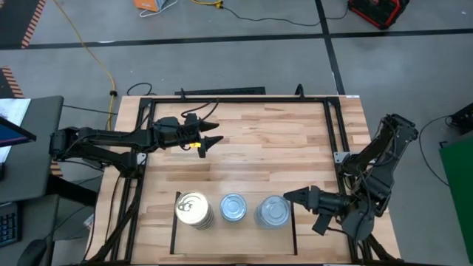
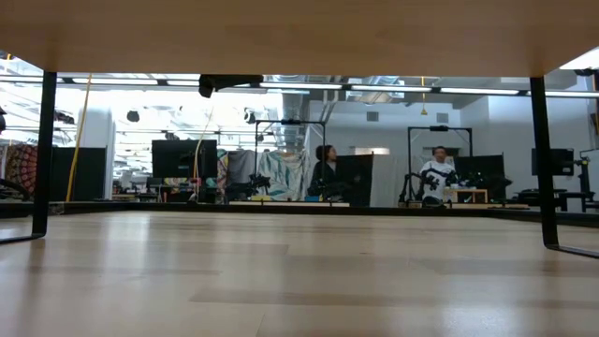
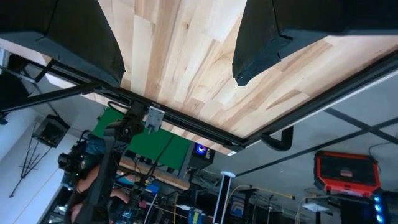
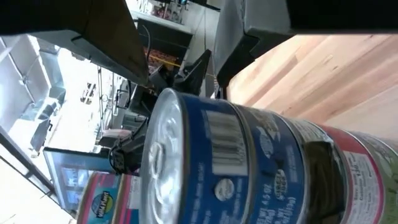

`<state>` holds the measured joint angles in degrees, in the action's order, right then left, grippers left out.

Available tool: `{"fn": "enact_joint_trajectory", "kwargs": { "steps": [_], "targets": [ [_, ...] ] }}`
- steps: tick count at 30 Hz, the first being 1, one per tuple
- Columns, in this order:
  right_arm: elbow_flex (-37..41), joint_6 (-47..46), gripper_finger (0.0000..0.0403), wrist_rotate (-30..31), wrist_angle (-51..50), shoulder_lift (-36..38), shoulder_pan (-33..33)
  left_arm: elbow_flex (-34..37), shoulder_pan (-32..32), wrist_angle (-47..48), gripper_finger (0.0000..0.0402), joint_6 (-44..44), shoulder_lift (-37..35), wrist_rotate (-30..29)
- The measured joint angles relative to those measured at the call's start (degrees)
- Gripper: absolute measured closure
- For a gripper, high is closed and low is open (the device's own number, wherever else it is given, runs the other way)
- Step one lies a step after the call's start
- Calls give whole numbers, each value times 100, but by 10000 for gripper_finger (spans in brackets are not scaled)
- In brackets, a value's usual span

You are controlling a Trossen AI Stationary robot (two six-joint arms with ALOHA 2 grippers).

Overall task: Stack canned seafood by type on shelf
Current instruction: Return to Home Position

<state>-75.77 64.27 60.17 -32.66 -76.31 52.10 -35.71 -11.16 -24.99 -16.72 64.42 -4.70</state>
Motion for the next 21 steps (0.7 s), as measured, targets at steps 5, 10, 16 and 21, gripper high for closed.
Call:
{"fn": "enact_joint_trajectory", "kwargs": {
  "steps": [5,10,16,21],
  "targets": [
    [0,-213,182,21,-21,233,7,1,0,95,113,403,-303,-14],
    [-2,-965,182,6,-399,715,93,1,34,398,113,704,-787,-95],
    [-2,-2989,182,-220,-1330,1267,85,117,432,460,114,1225,-1032,-450],
    [382,-4790,182,-343,-1612,2053,-41,867,876,-490,113,1473,-1008,-917]
  ]
}}
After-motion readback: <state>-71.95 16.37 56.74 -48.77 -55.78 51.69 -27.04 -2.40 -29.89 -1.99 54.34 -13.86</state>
